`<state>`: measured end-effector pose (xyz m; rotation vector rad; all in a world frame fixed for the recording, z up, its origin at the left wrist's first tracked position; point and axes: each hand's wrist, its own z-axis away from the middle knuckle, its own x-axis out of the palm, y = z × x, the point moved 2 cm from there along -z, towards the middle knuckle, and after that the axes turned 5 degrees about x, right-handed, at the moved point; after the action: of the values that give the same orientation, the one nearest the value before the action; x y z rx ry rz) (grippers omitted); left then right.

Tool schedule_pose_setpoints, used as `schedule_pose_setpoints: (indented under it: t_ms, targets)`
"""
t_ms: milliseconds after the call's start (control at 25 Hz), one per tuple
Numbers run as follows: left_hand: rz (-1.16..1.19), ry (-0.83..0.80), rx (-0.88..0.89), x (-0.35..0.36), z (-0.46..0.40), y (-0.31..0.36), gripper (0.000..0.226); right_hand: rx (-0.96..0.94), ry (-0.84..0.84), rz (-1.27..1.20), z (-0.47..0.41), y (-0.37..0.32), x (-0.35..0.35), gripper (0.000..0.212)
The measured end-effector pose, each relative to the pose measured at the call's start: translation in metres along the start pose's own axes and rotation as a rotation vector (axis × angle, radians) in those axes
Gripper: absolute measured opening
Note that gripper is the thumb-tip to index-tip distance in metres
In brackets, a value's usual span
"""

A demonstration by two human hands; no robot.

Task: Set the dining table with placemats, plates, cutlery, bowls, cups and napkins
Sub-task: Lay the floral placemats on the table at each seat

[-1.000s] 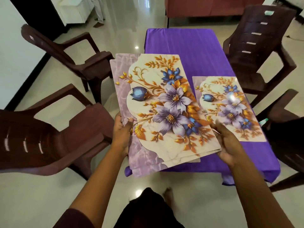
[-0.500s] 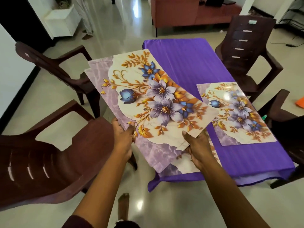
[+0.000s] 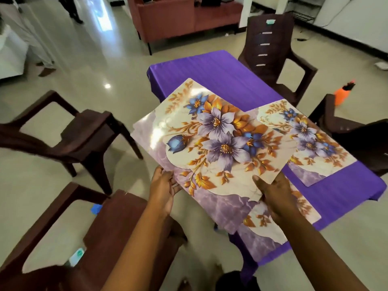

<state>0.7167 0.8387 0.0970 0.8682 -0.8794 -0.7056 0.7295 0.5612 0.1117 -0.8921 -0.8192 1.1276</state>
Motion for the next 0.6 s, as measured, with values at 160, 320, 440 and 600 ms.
schedule_pose_setpoints:
  t_ms: [160, 320, 440, 600]
  targets:
    - [-0.003, -0.049, -0.064, 0.023, -0.046, -0.012, 0.026, -0.079, 0.041, 0.062, -0.030, -0.012, -0.017, 0.038]
    - [0.004, -0.061, -0.107, 0.054, -0.081, -0.023, 0.026, -0.130, 0.081, 0.074, -0.061, -0.028, -0.021, 0.040]
    - [-0.004, -0.070, -0.113, 0.074, -0.110, -0.017, 0.024, -0.135, 0.092, 0.031, -0.089, -0.041, -0.015, 0.035]
    - [-0.040, -0.059, -0.106, 0.086, -0.136, -0.005, 0.025, -0.155, 0.075, -0.010, -0.107, -0.050, -0.004, 0.045]
